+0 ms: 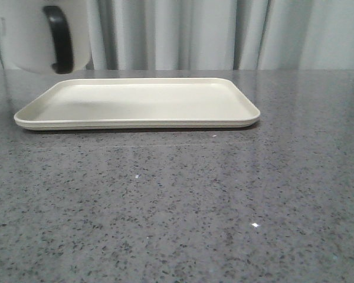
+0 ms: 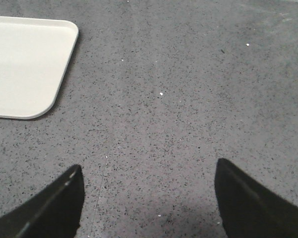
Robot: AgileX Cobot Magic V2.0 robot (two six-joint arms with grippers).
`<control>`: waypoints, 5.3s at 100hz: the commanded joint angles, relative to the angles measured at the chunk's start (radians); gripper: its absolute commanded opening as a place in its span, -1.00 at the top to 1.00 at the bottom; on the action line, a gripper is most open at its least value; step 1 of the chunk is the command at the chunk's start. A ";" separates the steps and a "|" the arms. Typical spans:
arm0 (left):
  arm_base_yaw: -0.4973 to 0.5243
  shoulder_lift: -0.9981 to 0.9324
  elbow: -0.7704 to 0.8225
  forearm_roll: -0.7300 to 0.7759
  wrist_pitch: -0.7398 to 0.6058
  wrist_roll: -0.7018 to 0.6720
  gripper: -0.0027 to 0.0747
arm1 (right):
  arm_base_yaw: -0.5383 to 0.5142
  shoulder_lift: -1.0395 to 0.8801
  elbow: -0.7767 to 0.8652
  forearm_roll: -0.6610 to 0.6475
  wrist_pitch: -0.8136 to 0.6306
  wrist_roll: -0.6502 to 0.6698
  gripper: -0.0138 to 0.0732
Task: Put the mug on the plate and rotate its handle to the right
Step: 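Lower the mug onto the tray and open the left gripper, then raise the left gripper away from the mug, then lower the right gripper into the mug and grip its rim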
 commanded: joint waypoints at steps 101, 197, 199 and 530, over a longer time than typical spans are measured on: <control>-0.115 0.279 -0.125 -0.181 -0.130 -0.001 0.98 | -0.006 0.010 -0.033 0.005 -0.111 0.000 -0.58; -0.115 0.242 -0.125 -0.181 -0.123 0.047 -0.35 | -0.006 0.010 -0.033 0.005 -0.112 0.000 -0.58; -0.115 0.235 -0.125 -0.177 -0.127 0.047 -0.35 | -0.006 0.010 -0.033 0.005 -0.112 0.000 -0.58; 0.208 -0.567 0.535 0.278 -0.018 0.047 -0.35 | 0.518 1.325 -1.063 0.049 -0.021 0.027 -0.58</control>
